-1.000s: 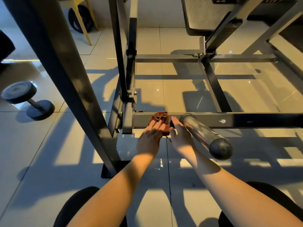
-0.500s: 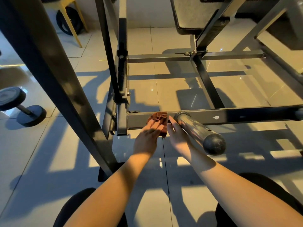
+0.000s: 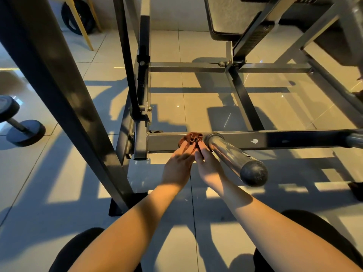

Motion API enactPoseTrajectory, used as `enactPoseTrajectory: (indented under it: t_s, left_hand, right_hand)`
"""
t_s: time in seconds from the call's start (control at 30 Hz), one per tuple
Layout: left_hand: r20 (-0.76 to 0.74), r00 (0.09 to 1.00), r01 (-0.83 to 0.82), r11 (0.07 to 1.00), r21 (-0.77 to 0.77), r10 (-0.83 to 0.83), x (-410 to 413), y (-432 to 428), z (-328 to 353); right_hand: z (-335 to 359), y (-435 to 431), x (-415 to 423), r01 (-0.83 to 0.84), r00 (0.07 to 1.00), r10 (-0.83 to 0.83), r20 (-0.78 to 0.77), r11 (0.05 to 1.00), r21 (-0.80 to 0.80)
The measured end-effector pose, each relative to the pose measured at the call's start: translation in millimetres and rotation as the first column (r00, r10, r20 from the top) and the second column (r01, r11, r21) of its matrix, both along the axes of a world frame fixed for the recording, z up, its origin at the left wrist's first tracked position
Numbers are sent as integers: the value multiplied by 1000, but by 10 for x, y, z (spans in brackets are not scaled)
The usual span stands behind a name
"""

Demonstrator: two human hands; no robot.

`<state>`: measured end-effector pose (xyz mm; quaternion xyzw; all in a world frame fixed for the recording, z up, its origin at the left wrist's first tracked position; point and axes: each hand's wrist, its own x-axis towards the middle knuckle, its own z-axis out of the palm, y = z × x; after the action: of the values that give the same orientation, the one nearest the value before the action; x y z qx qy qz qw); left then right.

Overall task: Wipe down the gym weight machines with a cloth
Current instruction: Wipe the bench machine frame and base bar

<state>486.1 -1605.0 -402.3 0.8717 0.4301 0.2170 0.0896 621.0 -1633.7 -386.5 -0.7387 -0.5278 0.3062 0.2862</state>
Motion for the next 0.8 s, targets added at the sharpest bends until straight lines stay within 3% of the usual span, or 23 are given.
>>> enactPoseTrajectory:
  t_s: [0.13,0.23,0.37,0.53,0.7,0.8]
  left_hand:
    - [-31,996,-89,996,11,89,-376,132,-16]
    - [24,974,-223,970,-93,226,-336,73,-49]
    - [109,990,-76,992,-105,88,48,4,-53]
    - [-28,999,-21,998,-63,19,-161,12,6]
    - [-148,980,-172,944,-281,135,-427,14,132]
    - [-17,985,-161,874,-459,172,-266,-85,321]
  right_hand:
    - [-24,-6,15,-31,998,33,51,999,-42]
    - [-35,-11,-11,-42,996,47,70,997,-72]
    - [-4,-16,-29,7,1000,-6,28,999,-34]
    - [2,-29,11,-11,1000,11,6,999,-50]
    - [99,-85,-157,-88,996,87,-12,990,-109]
    - [187,-212,-241,-47,990,35,-138,995,-85]
